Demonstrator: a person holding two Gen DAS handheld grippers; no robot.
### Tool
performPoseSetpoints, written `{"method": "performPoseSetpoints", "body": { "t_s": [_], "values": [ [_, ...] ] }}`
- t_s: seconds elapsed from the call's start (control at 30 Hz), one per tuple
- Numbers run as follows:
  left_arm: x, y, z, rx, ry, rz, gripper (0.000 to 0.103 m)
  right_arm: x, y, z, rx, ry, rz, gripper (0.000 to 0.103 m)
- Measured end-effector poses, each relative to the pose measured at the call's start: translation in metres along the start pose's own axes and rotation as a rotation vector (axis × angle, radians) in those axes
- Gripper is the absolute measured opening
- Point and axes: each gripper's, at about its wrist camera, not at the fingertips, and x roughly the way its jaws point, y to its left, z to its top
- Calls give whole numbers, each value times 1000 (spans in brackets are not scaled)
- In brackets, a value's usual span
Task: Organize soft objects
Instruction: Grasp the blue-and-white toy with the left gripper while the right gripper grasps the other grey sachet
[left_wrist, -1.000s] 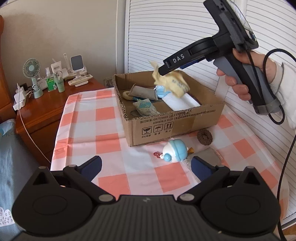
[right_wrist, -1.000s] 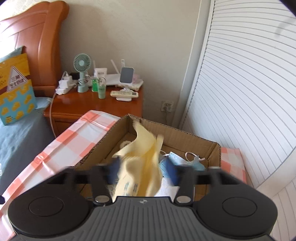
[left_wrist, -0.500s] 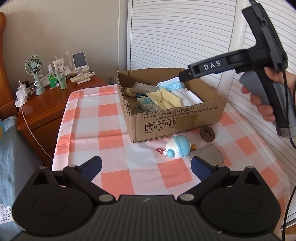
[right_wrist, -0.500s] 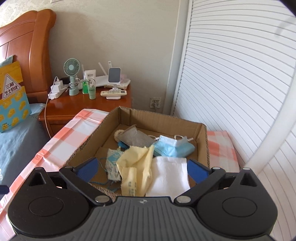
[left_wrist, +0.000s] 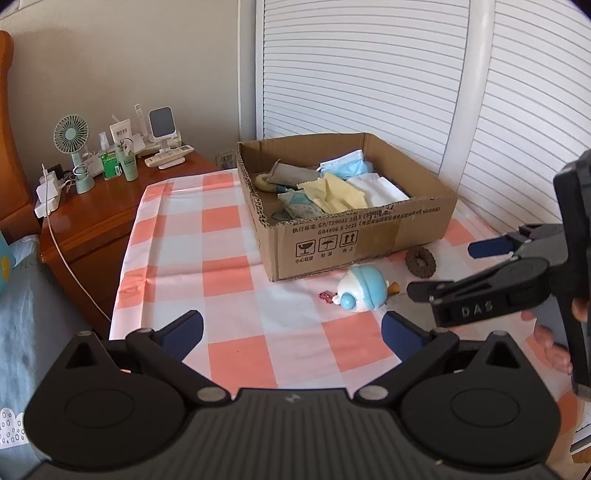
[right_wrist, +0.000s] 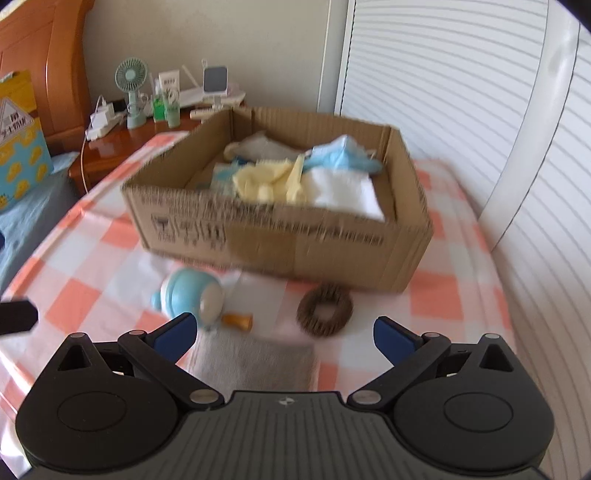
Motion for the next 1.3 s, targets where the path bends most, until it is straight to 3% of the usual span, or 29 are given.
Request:
{"method": "performPoseSetpoints", "body": {
  "t_s": [0.27, 0.47, 0.67, 1.3],
  "values": [
    [5, -9, -3, 35, 8, -18, 102, 15, 12, -20, 36, 26, 30, 103],
    [10, -12, -3, 45, 14, -27, 102, 28, 19, -23, 8, 43, -4, 103],
    [15, -18, -2, 64, 24, -41, 102, 30, -2, -28, 68, 42, 3, 103],
    [51, -35, 3, 103, 100, -45, 102, 21, -29, -44, 50, 14, -24, 103]
  ]
}}
